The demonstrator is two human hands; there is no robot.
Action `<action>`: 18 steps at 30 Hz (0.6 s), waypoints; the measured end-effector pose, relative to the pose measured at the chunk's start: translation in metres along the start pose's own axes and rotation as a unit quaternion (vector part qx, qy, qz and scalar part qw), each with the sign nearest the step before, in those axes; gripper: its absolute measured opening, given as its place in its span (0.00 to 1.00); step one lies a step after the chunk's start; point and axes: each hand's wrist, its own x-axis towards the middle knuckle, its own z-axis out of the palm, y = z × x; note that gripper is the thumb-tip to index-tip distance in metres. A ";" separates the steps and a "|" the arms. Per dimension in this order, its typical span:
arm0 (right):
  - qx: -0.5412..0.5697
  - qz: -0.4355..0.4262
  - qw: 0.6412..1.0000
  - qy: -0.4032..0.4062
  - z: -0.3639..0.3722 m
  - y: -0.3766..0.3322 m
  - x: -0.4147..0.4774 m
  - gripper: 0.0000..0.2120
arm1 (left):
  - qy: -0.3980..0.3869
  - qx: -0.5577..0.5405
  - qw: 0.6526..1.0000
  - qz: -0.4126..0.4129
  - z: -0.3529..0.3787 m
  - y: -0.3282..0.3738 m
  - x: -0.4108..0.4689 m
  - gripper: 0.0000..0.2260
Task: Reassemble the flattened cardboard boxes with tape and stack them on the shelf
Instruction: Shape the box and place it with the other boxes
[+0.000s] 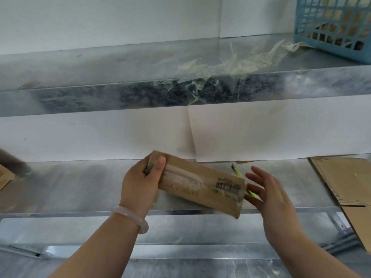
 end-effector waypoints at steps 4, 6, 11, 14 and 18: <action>-0.066 0.009 0.995 -0.079 0.023 -0.014 -0.008 0.16 | 0.004 -0.021 0.997 -0.076 0.006 -0.017 0.007 0.17; -0.135 0.005 0.989 -0.066 0.035 -0.015 0.006 0.16 | -0.042 0.004 0.996 -0.082 0.006 -0.021 0.013 0.24; -0.180 0.057 0.981 -0.054 0.060 -0.023 0.046 0.35 | -0.126 0.011 0.989 -0.081 0.001 -0.019 0.033 0.26; -0.184 0.069 0.980 -0.020 0.071 -0.025 0.059 0.40 | -0.130 -0.014 0.986 -0.106 0.002 -0.020 0.044 0.24; -0.173 0.064 0.983 0.013 0.080 -0.022 0.072 0.26 | -0.125 -0.095 0.976 -0.154 0.009 -0.020 0.055 0.21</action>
